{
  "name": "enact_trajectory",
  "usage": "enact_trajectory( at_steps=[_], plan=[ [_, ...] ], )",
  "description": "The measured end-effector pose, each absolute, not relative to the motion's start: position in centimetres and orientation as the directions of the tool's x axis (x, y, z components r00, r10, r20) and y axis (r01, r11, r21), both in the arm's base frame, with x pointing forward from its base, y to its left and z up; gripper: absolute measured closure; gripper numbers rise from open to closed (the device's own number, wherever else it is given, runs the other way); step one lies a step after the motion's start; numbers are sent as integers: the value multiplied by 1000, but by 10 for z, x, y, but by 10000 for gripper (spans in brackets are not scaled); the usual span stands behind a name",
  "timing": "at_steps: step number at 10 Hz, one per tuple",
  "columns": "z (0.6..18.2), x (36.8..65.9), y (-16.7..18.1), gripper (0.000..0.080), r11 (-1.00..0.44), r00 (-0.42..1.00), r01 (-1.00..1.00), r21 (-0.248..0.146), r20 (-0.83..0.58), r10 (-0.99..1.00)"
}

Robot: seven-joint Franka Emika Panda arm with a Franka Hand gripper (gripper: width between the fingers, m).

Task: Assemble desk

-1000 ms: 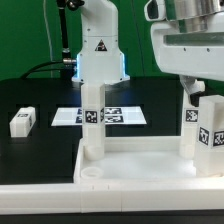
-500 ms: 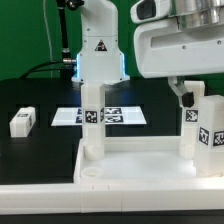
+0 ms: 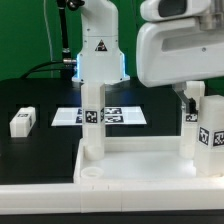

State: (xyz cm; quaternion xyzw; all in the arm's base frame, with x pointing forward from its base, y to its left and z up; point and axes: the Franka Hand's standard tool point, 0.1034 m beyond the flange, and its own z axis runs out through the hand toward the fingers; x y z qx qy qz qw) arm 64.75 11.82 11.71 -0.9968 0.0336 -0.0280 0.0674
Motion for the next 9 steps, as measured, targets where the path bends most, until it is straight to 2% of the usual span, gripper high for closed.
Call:
enact_trajectory(
  at_steps=[1, 3, 4, 5, 7, 9],
  plan=[
    [117, 648, 117, 150, -987, 995, -82, -135, 49, -89],
    [117, 648, 112, 427, -987, 994, -90, -130, 49, -97],
    [117, 649, 109, 427, -977, 983, -172, -129, 41, -179],
    [117, 649, 107, 495, -954, 961, -269, -132, 28, -275],
    [117, 652, 101, 499, -881, 888, -453, -138, 19, -460],
    [117, 652, 97, 501, -668, 679, -730, -141, -37, -734]
  ],
)
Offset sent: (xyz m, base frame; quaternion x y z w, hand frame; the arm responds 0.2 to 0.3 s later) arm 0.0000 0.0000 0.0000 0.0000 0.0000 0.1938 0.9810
